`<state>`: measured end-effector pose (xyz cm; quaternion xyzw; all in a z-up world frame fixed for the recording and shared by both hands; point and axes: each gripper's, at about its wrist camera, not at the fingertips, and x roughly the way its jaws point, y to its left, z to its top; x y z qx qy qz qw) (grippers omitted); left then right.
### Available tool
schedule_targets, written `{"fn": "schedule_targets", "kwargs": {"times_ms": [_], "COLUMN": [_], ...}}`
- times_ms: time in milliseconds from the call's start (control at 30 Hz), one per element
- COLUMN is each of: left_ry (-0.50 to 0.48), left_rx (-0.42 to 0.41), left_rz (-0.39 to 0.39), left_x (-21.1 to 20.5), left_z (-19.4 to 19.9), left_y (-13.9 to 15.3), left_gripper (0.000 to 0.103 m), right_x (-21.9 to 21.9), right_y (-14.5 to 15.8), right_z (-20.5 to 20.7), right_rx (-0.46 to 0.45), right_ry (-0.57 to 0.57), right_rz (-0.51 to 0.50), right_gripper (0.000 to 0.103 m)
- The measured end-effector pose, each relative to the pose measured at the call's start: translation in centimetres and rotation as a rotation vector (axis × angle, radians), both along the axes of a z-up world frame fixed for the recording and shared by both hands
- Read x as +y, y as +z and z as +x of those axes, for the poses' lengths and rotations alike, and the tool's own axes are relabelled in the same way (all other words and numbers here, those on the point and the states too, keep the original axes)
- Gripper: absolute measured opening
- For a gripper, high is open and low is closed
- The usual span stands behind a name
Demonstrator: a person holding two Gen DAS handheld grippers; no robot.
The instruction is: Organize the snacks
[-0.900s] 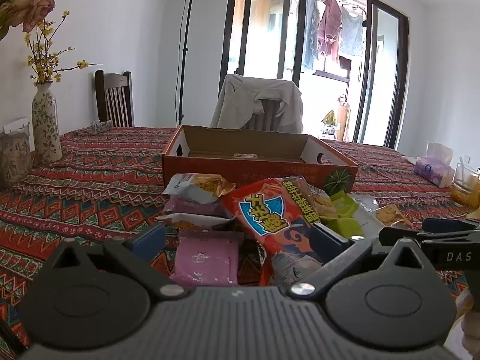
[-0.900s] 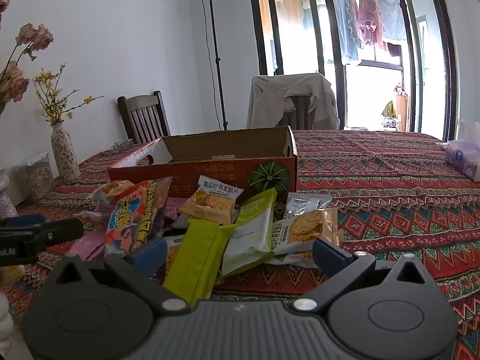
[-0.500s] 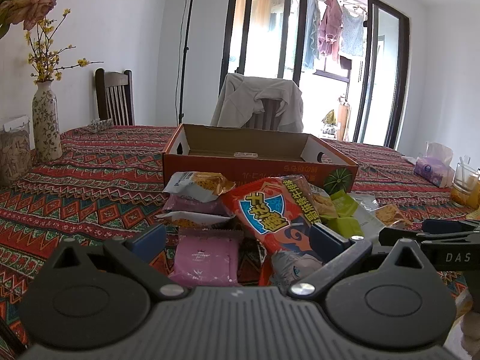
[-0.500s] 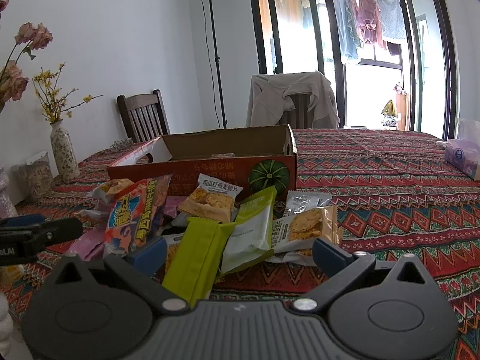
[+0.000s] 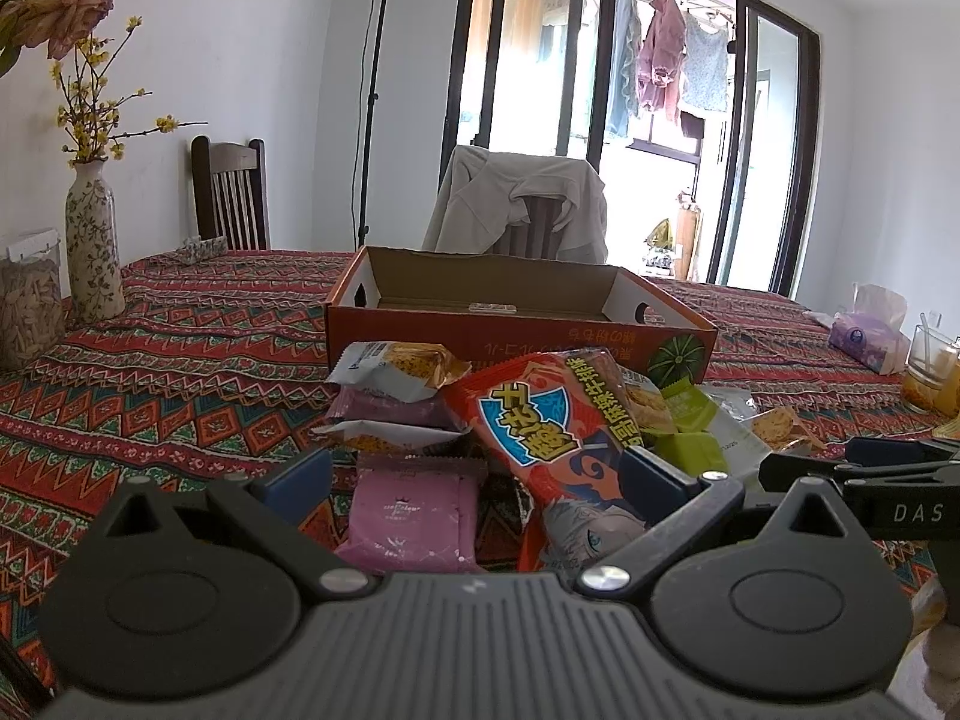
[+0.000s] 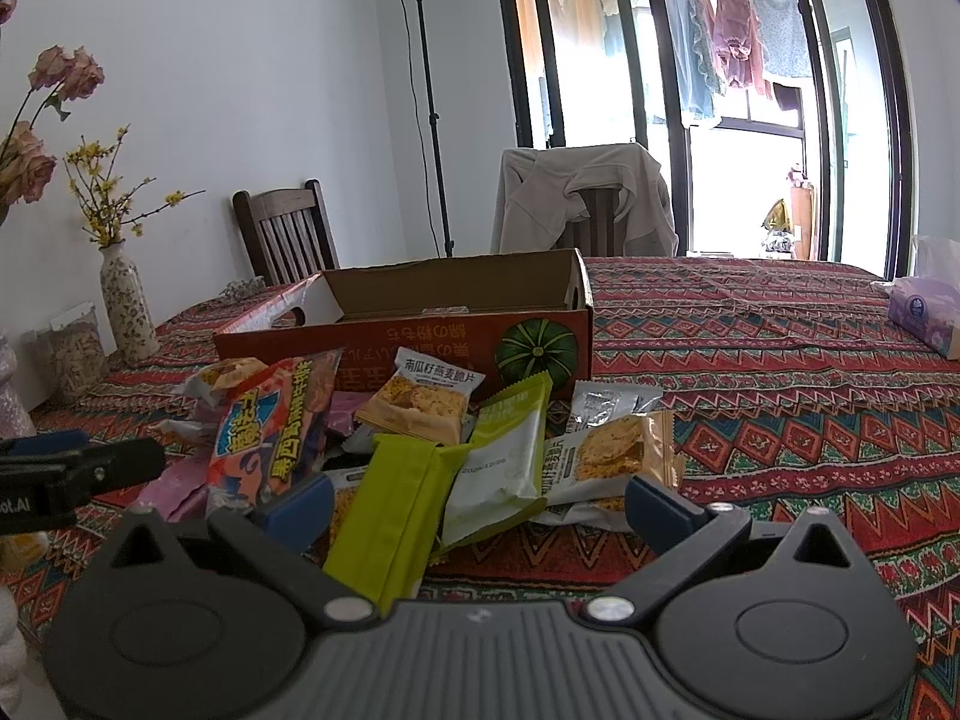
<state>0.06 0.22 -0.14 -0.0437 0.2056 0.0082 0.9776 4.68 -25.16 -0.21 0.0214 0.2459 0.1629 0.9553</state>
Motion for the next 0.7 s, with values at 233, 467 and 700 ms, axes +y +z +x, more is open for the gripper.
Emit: {"fn": "schedule_targets", "kwargs": {"times_ms": [233, 467, 700], "left_ry": [0.001, 0.001, 0.004], "left_rx": [0.0, 0.0, 0.002], "left_rz": [0.001, 0.0, 0.0], "left_x": [-0.01, 0.0, -0.02], "left_z": [0.0, 0.01, -0.07], "left_y": [-0.01, 0.0, 0.0], "left_gripper": [0.103, 0.103, 0.103], "right_x": [0.02, 0.03, 0.04], "right_y": [0.03, 0.05, -0.01], "right_z": [-0.04, -0.06, 0.0], "right_rx": [0.0, -0.001, 0.001], "right_ry": [-0.001, 0.0, 0.0], "right_rz": [0.0, 0.0, 0.0], "right_gripper": [0.103, 0.103, 0.103]}}
